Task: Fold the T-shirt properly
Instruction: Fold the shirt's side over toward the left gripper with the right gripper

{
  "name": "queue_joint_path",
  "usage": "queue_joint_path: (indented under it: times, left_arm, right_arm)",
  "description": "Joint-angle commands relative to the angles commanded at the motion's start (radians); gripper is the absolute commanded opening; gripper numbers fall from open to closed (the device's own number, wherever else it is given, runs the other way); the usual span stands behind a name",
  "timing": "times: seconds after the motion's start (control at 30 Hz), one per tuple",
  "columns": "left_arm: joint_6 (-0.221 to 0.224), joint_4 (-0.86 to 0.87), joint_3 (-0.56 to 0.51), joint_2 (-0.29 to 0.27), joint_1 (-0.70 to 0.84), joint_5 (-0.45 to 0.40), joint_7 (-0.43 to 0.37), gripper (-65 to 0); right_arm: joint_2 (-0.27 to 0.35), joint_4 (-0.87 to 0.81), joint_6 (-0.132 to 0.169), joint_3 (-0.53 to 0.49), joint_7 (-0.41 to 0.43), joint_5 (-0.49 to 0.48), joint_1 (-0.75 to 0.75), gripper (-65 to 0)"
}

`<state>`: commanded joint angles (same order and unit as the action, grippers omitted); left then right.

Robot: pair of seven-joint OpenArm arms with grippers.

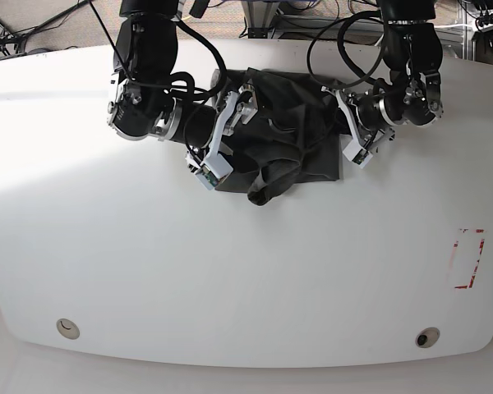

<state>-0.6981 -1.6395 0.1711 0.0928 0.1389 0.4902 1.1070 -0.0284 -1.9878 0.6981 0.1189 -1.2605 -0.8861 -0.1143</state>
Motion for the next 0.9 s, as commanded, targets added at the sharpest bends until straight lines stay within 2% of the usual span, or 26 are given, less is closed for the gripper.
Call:
queue_joint_path:
  times: [0.13, 0.27, 0.5, 0.67, 0.9]
  left_arm:
    - [0.0, -0.014, 0.011, 0.0, -0.005, 0.003, 0.002, -53.8]
    - [0.0, -0.055, 0.084, -0.023, -0.006, 0.003, 0.002, -53.6]
    - [0.0, -0.163, 0.198, -0.041, -0.002, 0.003, 0.006, -53.6]
    - [0.0, -0.206, 0.221, -0.034, 0.002, 0.003, 0.008, -53.6]
    - [0.0, -0.218, 0.285, -0.034, 0.034, 0.003, 0.008, -53.6]
  right_arm:
    - [0.044, -0.005, 0.0, 0.11, 0.002, -0.006, -0.029, 0.0]
    - [0.084, 0.0, 0.0, 0.19, 0.002, -0.049, -0.052, 0.0]
    - [0.114, 0.034, 0.0, 0.186, -0.006, -0.06, -0.091, 0.0]
    - [0.115, 0.092, 0.0, 0.083, -0.025, -0.095, -0.087, 0.0]
    - [0.104, 0.1, 0.0, -0.104, -0.017, -0.089, -0.048, 0.0]
